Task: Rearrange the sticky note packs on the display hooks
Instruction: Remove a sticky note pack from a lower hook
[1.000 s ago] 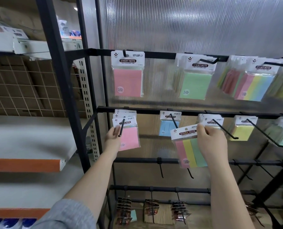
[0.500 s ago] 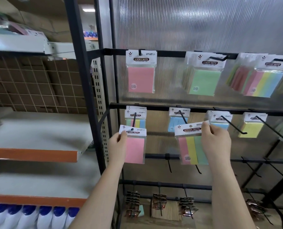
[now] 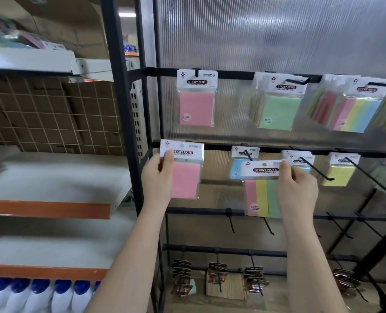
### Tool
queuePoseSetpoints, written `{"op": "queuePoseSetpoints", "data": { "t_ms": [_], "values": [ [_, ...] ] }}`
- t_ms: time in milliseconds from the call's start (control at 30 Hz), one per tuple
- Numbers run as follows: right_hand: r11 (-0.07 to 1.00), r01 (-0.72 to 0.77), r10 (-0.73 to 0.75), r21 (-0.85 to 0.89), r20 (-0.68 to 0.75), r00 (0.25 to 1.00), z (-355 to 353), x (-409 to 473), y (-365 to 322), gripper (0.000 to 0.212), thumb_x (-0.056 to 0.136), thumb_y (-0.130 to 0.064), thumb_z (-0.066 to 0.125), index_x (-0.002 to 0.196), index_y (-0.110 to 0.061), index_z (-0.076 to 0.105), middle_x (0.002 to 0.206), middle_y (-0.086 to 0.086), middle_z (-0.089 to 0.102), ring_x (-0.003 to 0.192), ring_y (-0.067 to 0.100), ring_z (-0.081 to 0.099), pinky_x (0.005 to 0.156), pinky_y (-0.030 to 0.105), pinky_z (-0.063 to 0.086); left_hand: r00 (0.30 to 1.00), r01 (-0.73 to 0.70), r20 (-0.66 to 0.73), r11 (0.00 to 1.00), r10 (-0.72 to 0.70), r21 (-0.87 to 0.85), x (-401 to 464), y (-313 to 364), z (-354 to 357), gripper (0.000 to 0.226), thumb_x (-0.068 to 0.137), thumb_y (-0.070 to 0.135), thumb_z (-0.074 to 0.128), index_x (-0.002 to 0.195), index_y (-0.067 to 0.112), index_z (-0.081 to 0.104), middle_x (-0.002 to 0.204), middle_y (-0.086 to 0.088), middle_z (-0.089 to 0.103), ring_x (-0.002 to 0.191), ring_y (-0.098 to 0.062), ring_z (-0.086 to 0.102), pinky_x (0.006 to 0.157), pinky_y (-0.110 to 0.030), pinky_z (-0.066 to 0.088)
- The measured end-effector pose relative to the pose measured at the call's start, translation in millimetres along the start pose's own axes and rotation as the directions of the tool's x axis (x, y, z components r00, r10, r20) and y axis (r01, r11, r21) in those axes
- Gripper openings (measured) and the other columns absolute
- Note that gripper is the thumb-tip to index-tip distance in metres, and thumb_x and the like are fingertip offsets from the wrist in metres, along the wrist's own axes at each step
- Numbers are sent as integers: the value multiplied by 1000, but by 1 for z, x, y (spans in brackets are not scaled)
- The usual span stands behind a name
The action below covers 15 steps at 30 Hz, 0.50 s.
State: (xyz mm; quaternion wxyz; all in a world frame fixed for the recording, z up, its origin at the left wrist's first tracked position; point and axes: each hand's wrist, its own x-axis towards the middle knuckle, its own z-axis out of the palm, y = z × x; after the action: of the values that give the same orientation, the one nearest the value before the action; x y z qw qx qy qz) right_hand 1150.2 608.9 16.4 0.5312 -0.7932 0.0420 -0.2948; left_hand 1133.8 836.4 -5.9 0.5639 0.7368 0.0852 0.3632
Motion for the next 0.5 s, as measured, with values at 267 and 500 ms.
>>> {"op": "queuePoseSetpoints", "data": {
  "t_ms": [267, 500],
  "values": [
    [999, 8, -8, 34, -6, 1000, -4, 11, -2, 51, 98, -27, 43, 52, -17, 22, 39, -7, 25, 42, 10, 23, 49, 29, 18, 982, -187, -47, 977, 183, -103, 33, 57, 7, 28, 95, 42, 45, 90, 17, 57, 84, 7, 63, 73, -6, 64, 49, -16, 43],
    [996, 33, -34, 80, 17, 999, -3, 21, -3, 53, 99, -26, 42, 51, -17, 22, 32, -10, 28, 34, 6, 28, 49, 27, 17, 960, -269, -103, 960, 260, -81, 61, 92, 19, 33, 95, 40, 47, 68, 22, 43, 71, -4, 51, 74, -30, 57, 63, -39, 45]
  ]
}}
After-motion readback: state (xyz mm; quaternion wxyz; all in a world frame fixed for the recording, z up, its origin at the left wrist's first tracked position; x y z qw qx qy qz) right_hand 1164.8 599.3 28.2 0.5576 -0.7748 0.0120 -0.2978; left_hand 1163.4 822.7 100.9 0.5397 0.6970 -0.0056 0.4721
